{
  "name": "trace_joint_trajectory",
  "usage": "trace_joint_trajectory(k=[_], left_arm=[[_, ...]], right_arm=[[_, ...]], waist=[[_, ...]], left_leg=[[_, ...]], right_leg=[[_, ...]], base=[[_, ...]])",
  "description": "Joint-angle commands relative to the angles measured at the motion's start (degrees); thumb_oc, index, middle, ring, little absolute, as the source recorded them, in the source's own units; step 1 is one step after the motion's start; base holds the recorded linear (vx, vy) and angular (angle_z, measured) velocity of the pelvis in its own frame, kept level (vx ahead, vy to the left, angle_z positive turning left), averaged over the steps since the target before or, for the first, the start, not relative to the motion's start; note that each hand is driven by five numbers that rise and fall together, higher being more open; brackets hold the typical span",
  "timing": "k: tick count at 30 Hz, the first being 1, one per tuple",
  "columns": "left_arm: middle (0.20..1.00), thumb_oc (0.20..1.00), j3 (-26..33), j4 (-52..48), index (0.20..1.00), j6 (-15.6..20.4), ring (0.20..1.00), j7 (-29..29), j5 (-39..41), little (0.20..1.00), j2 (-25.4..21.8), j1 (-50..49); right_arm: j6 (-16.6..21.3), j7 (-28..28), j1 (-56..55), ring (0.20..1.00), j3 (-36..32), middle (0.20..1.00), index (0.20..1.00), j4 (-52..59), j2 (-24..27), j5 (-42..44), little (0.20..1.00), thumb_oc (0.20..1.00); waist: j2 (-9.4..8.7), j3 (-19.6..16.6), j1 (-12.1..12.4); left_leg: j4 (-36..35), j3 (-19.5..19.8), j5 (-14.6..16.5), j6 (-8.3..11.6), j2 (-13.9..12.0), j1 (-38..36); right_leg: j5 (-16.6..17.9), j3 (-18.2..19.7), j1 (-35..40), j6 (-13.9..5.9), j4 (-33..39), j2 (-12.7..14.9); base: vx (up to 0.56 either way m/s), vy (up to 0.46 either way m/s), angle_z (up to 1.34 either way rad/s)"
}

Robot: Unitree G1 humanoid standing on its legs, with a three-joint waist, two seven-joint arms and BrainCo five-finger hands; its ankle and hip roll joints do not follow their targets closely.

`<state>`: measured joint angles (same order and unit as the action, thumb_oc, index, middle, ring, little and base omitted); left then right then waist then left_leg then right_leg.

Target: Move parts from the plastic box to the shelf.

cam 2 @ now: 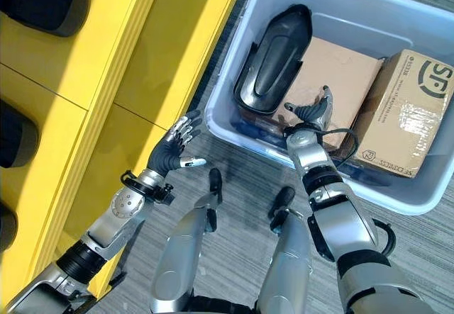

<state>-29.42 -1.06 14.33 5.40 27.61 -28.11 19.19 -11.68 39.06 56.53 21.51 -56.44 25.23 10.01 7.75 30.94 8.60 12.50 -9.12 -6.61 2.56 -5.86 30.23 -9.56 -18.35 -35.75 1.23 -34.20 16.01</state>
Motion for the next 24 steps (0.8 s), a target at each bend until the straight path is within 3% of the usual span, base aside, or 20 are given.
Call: trace_joint_trajectory(k=[1, 4, 6, 7, 9, 13, 14, 15, 16, 20, 22, 23, 24], left_arm=[[1.000, 1.000, 0.15, -6.33, 1.000, 3.46, 1.000, 1.17, -0.72, 1.000, -0.40, -1.14], [1.000, 1.000, -0.13, -6.32, 1.000, 3.96, 1.000, 1.93, -0.55, 1.000, -0.50, -1.01], [1.000, 1.000, -0.34, -6.53, 1.000, 4.07, 1.000, 2.81, -0.82, 1.000, -0.42, -1.20], [1.000, 1.000, -0.34, -6.53, 1.000, 4.07, 1.000, 2.81, -0.82, 1.000, -0.42, -1.20], [1.000, 1.000, -0.27, -7.24, 1.000, 3.65, 1.000, 4.33, -0.86, 1.000, 0.00, -1.39], [1.000, 1.000, -0.49, -7.74, 1.000, 3.83, 1.000, 4.90, -1.64, 1.000, 0.97, -2.35], [1.000, 1.000, -0.61, -7.71, 1.000, 3.91, 1.000, 5.21, -1.84, 1.000, 1.10, -2.43], [1.000, 1.000, -1.04, -7.53, 1.000, 4.66, 1.000, 5.85, -2.25, 1.000, 1.53, -2.75], [1.000, 1.000, -1.05, -7.50, 1.000, 4.68, 1.000, 5.85, -2.26, 1.000, 1.53, -2.75], [1.000, 1.000, -1.16, -7.76, 1.000, 4.75, 1.000, 6.32, -1.71, 1.000, 1.52, -3.04], [1.000, 1.000, -1.47, -7.15, 1.000, 5.27, 1.000, 5.57, -1.39, 1.000, 1.19, -2.98], [1.000, 1.000, -1.47, -7.15, 1.000, 5.27, 1.000, 5.57, -1.39, 1.000, 1.19, -2.98], [1.000, 1.000, -1.84, -6.34, 1.000, 6.71, 1.000, 3.70, -0.65, 1.000, -0.28, -3.66]], right_arm=[[1.04, 3.04, 3.39, 1.000, 2.07, 1.000, 1.000, -1.04, 1.88, -0.73, 1.000, 1.000], [3.95, 5.45, 3.86, 1.000, 2.34, 1.000, 1.000, -0.64, 2.23, -0.27, 1.000, 1.000], [9.15, 9.11, 4.20, 1.000, 2.05, 1.000, 1.000, 0.95, 2.25, -1.00, 1.000, 1.000], [9.15, 9.11, 4.20, 1.000, 2.05, 1.000, 1.000, 0.95, 2.25, -1.00, 1.000, 1.000], [14.62, 14.91, 3.70, 1.000, -2.42, 1.000, 1.000, 7.35, 0.88, 0.46, 1.000, 1.000], [19.70, 17.14, 1.61, 1.000, -5.67, 1.000, 1.000, 12.35, -0.33, 2.95, 1.000, 1.000], [20.60, 17.24, 1.31, 1.000, -6.03, 1.000, 1.000, 13.01, -0.40, 2.44, 1.000, 1.000], [22.19, 17.87, 0.06, 1.000, -6.54, 1.000, 1.000, 17.47, -0.37, -6.91, 1.000, 1.000], [22.02, 17.94, -0.09, 1.000, -6.59, 1.000, 1.000, 17.71, -0.43, -7.08, 1.000, 1.000], [17.18, 16.04, 0.25, 1.000, -4.26, 1.000, 1.000, 27.84, 0.79, -28.53, 1.000, 1.000], [14.40, 10.22, 2.62, 1.000, 0.60, 1.000, 1.000, 31.03, 2.66, -39.91, 1.000, 1.000], [14.40, 10.22, 2.62, 1.000, 0.60, 1.000, 1.000, 31.03, 2.66, -39.91, 1.000, 1.000], [11.59, 5.32, 5.50, 1.000, 8.35, 1.000, 1.000, 29.00, 6.59, -45.26, 1.000, 1.000]], waist=[[1.46, -1.15, 1.50], [1.59, -1.15, 1.52], [1.63, -1.15, 1.51], [1.63, -1.15, 1.51], [1.55, -1.15, 1.22], [1.43, -1.15, 0.86], [1.40, -1.15, 0.77], [1.32, -1.15, 0.30], [1.31, -1.15, 0.30], [1.26, -1.15, -0.01], [1.24, -1.15, 0.36], [1.24, -1.15, 0.36], [1.17, -1.15, 1.21]], left_leg=[[1.83, 0.72, 6.31, -0.88, 0.83, 2.33], [1.91, 0.61, 6.23, -1.03, 0.85, 2.86], [1.99, 0.44, 6.23, -1.19, 0.77, 3.15], [1.99, 0.44, 6.23, -1.19, 0.77, 3.15], [1.73, 0.28, 6.40, -1.37, 1.17, 3.15], [1.80, 0.03, 6.56, -1.34, 1.28, 3.23], [1.70, -0.11, 6.56, -1.32, 1.28, 3.15], [1.85, -0.45, 6.66, -1.38, 1.33, 3.25], [1.86, -0.46, 6.67, -1.38, 1.33, 3.24], [2.25, -0.58, 6.85, -1.42, 1.71, 3.15], [2.51, -0.56, 6.87, -1.37, 1.85, 2.97], [2.51, -0.56, 6.87, -1.37, 1.85, 2.97], [3.10, -0.14, 6.94, -1.41, 2.05, 3.11]], right_leg=[[-3.15, 2.18, 2.02, -3.18, -2.39, -1.56], [-2.91, 2.25, 1.60, -3.33, -2.31, -1.62], [-2.77, 2.36, 1.39, -3.41, -2.27, -1.65], [-2.77, 2.36, 1.39, -3.41, -2.27, -1.65], [-2.74, 2.49, 1.49, -3.57, -1.71, -1.92], [-2.63, 2.76, 1.59, -3.60, -1.06, -2.23], [-2.61, 2.82, 1.68, -3.60, -0.84, -2.35], [-2.51, 3.07, 1.53, -3.68, -0.68, -2.49], [-2.51, 3.09, 1.54, -3.68, -0.69, -2.48], [-2.26, 3.39, 1.65, -3.98, -0.38, -2.43], [-2.14, 3.33, 1.96, -4.09, -0.16, -2.23], [-2.14, 3.33, 1.96, -4.09, -0.16, -2.23], [-1.74, 2.76, 2.36, -4.28, 0.23, -1.91]], base=[[0.00, 0.035, 0.05], [0.01, 0.046, 0.00], [0.01, 0.037, 0.00], [0.01, 0.050, 0.00], [0.03, 0.086, -0.04], [0.03, 0.071, -0.04], [0.03, 0.086, -0.05], [0.02, 0.081, -0.07], [0.03, 0.089, -0.10], [0.02, 0.042, -0.08], [0.00, 0.000, 0.00], [0.01, -0.043, 0.01], [0.01, -0.046, 0.02]])
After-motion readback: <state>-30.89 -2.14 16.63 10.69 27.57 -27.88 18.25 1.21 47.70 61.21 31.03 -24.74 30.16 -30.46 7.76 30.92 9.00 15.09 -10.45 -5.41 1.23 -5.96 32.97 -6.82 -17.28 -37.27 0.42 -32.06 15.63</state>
